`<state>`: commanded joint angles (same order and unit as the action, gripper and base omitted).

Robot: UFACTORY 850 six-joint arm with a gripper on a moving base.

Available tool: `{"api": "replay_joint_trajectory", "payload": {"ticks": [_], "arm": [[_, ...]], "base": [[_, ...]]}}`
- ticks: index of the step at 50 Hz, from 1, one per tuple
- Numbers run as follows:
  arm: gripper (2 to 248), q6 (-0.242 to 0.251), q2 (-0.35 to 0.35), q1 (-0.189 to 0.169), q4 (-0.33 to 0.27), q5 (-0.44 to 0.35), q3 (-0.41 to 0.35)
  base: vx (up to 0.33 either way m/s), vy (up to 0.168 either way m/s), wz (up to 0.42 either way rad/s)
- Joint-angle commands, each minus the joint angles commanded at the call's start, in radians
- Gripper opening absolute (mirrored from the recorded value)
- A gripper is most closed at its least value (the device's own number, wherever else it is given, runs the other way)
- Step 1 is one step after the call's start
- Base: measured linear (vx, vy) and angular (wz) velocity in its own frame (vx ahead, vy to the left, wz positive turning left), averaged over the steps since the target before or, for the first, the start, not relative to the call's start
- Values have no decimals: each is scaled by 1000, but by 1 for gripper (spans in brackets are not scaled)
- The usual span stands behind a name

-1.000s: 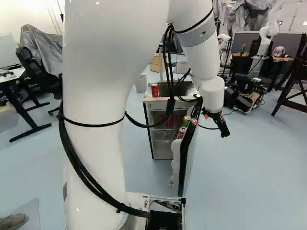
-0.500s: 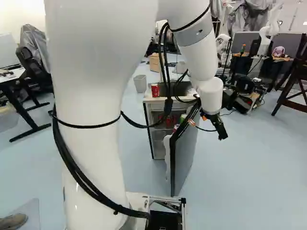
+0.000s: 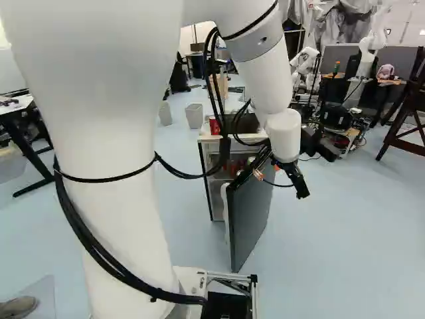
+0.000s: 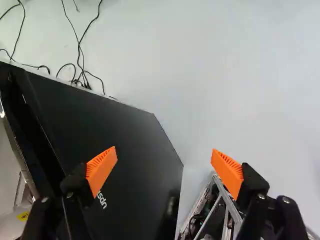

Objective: Grab a drink from the fridge

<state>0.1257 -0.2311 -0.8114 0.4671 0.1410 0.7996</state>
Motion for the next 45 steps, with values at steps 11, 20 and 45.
{"api": "replay_joint_trajectory", "payload": {"ticks": [11, 20, 45], "arm": [[247, 0, 46, 7, -15, 0, -55], [247, 0, 83, 18, -29, 0, -98], [247, 0, 180, 68, -69, 0, -206]], "base": [[0, 0, 0], [0, 0, 0], [0, 0, 0]]}}
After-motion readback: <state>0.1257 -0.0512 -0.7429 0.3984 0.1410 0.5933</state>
